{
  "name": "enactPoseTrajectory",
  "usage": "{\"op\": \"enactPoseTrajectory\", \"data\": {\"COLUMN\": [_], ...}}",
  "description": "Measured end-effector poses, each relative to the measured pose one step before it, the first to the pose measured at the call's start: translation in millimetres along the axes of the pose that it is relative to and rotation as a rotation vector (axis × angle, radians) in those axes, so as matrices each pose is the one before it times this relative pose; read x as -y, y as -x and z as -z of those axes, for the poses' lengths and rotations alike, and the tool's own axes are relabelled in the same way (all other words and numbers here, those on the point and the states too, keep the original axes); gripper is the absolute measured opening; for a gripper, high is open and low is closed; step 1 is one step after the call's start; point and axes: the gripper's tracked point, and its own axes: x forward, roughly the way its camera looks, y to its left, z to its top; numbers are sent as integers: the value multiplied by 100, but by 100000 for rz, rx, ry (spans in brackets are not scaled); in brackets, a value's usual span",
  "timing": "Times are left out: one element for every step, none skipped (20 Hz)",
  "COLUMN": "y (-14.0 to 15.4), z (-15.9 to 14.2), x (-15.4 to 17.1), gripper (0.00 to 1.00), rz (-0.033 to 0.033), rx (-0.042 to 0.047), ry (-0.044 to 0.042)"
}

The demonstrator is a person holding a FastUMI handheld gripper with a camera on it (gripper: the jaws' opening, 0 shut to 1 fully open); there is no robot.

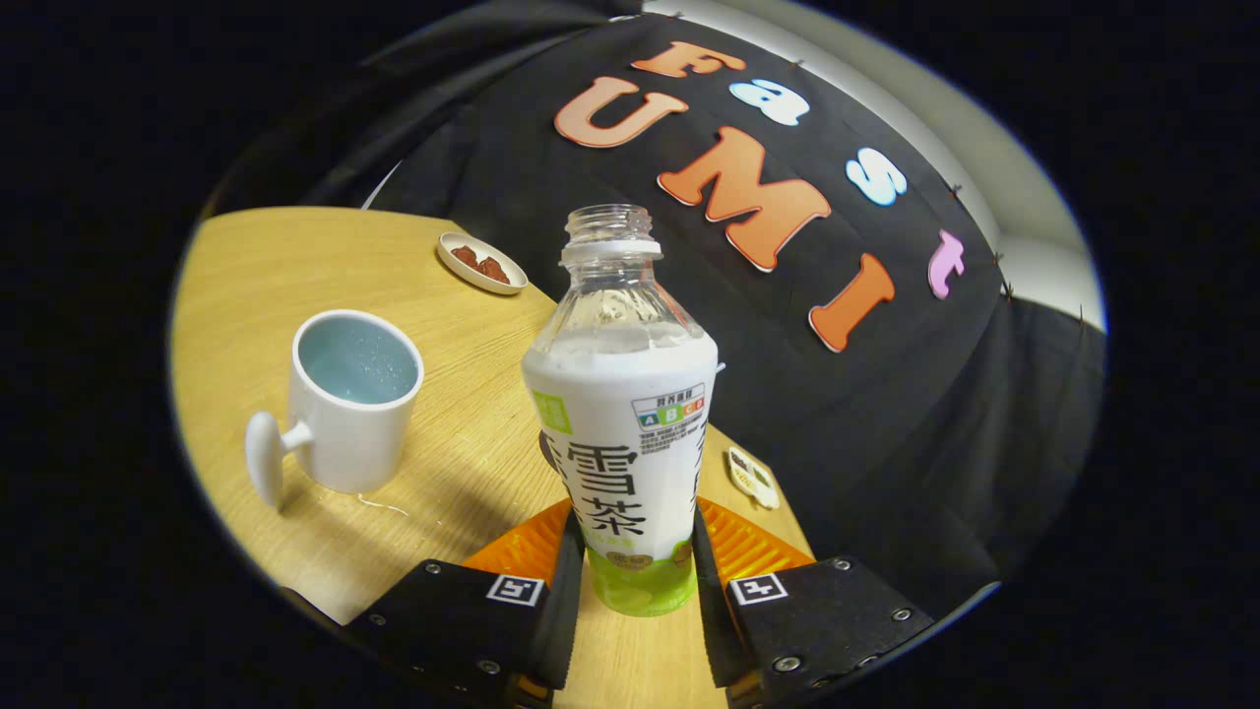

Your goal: Take the bottle from table, then pour the juice into the cup, finally place the bottle on the coaster

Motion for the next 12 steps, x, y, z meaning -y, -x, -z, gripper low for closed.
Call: {"op": "enactPoseTrajectory", "data": {"y": [-121,-139,2,-248,-101,-231,-188,-248,-93,-210,-106,-235], "z": [-393,-321,-341,-234,-176,-339,-375,-139,-80,-54,0,166], "x": [-48,-49,52,232,114,42,87,-78,-39,-77,37,156], "gripper": [54,54,54,54,54,54,54,54,54,54,54,54], "rz": [490,355,456,929,994,843,774,502,216,105,141,502], "rx": [1398,1198,1171,1077,1017,933,814,803,542,469,387,277], "ry": [3884,3682,3881,3982,4120,4006,3678,3349,2996,2819,2645,2951]}}
